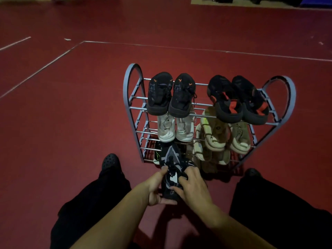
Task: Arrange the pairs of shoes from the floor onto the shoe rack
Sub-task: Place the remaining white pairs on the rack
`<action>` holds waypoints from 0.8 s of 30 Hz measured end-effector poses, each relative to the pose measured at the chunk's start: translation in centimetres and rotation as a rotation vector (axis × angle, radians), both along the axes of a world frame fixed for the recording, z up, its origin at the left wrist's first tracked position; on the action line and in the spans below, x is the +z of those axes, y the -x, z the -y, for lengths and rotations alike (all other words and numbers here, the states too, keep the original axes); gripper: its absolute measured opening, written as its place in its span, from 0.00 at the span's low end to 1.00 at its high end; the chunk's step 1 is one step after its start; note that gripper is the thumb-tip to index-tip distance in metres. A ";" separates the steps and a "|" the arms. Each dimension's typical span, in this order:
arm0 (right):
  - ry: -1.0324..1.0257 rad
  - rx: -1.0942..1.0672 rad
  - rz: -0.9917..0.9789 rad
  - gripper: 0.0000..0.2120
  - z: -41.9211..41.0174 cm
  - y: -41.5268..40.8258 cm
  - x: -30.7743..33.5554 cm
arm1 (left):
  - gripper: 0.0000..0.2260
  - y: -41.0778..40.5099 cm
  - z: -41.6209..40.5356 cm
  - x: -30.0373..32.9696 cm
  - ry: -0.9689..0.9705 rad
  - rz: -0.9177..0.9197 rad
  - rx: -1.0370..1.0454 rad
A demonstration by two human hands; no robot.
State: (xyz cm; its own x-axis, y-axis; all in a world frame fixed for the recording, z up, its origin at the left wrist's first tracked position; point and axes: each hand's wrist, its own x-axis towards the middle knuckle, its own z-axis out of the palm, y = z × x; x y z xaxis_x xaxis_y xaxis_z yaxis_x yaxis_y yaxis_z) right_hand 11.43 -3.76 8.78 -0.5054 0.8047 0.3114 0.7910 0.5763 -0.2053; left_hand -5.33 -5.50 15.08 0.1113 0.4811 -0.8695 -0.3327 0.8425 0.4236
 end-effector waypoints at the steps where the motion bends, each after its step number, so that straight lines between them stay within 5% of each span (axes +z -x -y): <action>1: -0.017 -0.006 -0.013 0.19 -0.2 0.3 -0.5 | 0.24 -0.1 -0.4 -0.6 0.004 -0.015 0.034; 18: -0.100 0.049 -0.016 0.12 -9.9 2.0 -6.9 | 0.12 0.6 -8.2 -9.3 -0.228 -0.147 0.357; 24: 0.239 0.063 0.057 0.46 -10.1 0.6 -10.6 | 0.13 0.6 -9.0 -11.9 -0.191 -0.109 0.362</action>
State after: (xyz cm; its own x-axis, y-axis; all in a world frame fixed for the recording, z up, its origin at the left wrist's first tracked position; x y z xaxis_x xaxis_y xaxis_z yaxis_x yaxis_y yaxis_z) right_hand 10.84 6.36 -1.80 -0.5680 0.8186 0.0854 0.7695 0.5650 -0.2976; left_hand -5.90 3.46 3.21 -0.1825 0.6262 -0.7580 -0.5369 0.5824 0.6104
